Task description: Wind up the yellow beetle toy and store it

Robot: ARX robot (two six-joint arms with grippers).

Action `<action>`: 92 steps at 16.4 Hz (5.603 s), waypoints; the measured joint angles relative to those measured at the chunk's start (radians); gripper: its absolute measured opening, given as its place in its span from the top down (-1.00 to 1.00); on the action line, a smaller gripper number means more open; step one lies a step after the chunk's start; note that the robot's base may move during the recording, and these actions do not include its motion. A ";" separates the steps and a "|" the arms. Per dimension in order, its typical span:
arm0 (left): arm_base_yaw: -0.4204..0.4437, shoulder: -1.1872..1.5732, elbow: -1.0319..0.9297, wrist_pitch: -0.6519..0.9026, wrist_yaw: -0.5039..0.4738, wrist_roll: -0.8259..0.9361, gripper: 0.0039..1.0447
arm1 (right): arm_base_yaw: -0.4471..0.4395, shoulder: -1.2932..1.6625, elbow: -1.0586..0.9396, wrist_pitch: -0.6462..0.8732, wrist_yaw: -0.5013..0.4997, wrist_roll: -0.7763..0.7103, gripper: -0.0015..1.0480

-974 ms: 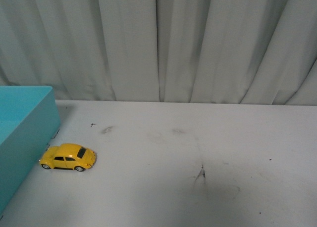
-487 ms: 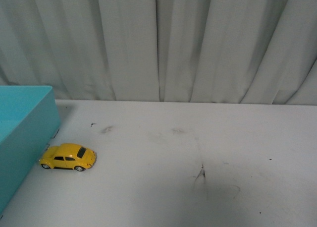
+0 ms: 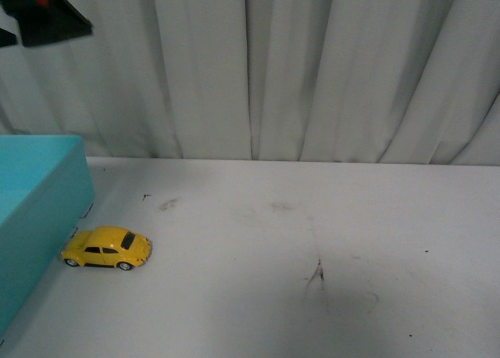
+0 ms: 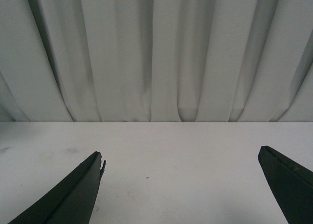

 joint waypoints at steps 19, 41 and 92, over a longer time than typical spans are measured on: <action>-0.186 0.468 0.274 -0.604 -0.146 1.400 -0.88 | 0.000 0.000 0.000 0.000 0.000 0.000 -0.87; -0.172 0.615 0.426 -0.820 -0.192 1.451 0.23 | 0.000 0.000 0.000 0.000 0.000 0.000 -0.87; 0.344 -0.417 -0.323 0.175 0.097 0.163 -0.34 | 0.000 0.000 0.000 0.000 0.000 0.000 -0.87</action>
